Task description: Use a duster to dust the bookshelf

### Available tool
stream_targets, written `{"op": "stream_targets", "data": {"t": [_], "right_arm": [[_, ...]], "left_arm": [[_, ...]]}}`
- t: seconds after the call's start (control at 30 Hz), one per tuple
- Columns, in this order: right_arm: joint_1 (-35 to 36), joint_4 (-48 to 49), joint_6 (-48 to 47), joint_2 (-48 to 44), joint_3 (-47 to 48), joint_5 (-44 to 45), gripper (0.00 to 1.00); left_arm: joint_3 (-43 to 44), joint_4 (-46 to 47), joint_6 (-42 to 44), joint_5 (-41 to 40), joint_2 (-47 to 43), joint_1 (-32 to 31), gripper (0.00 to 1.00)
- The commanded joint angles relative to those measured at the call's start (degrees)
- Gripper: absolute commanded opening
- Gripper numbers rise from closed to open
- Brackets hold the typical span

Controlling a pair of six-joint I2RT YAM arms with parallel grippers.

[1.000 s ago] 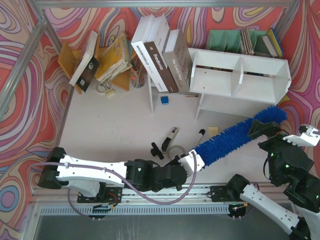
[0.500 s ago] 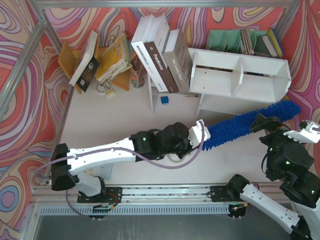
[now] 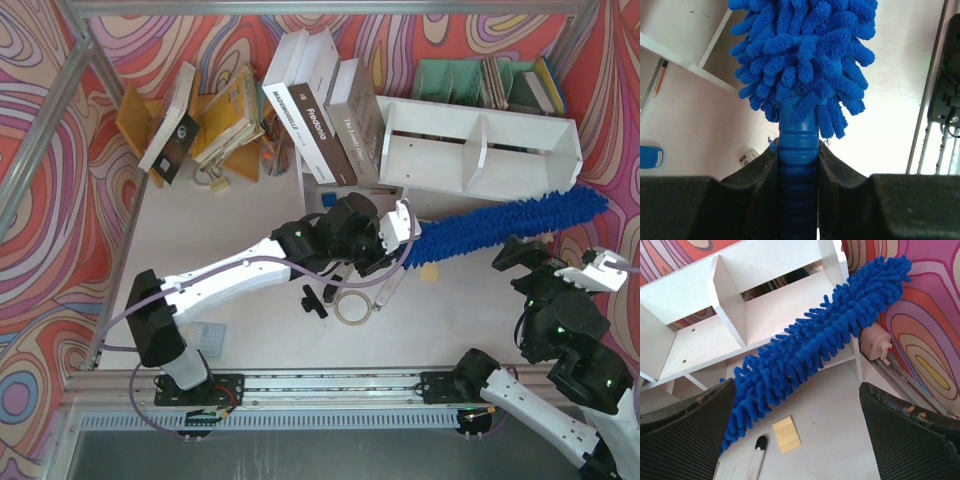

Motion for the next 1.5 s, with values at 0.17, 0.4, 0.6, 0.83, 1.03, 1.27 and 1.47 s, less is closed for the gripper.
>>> {"op": "stream_targets", "data": {"t": [0.17,0.4,0.6,0.83,1.03,1.27,1.47], "right_arm": [[1.51,1.37,0.25,-1.92,-1.85,2.05,0.99],[2.07,2.25,-0.51,-1.78,-2.38,2.97,0.99],[2.37,2.42,-0.74,-2.0,-2.72,3.6,0.99],[2.51,2.45,-0.64,-2.36,-3.01,4.01,0.99],[2.61,2.53,-0.77,-2.48,-3.22,4.08,0.99],[2.7,3.23,-1.3,-1.94,-3.38,3.99,0.99],[2.65,3.57,-1.59,-2.09,-3.52,4.12,0.99]], "left_arm": [[-0.88,9.1,0.75,-3.06,6.23,2.13,0.0],[-6.73,12.99,-0.56,-6.15,7.74,2.43,0.0],[-7.12,12.07,-0.35,-6.98,7.06,2.34,0.0],[-4.86,11.24,-0.41,-5.16,1.24,2.09,0.0],[-6.13,12.67,-1.54,-4.59,-2.86,1.99,0.0],[-12.43,13.71,-2.69,-7.65,-5.41,1.99,0.0],[-18.27,14.09,-5.39,-8.03,-5.57,1.91,0.0]]}}
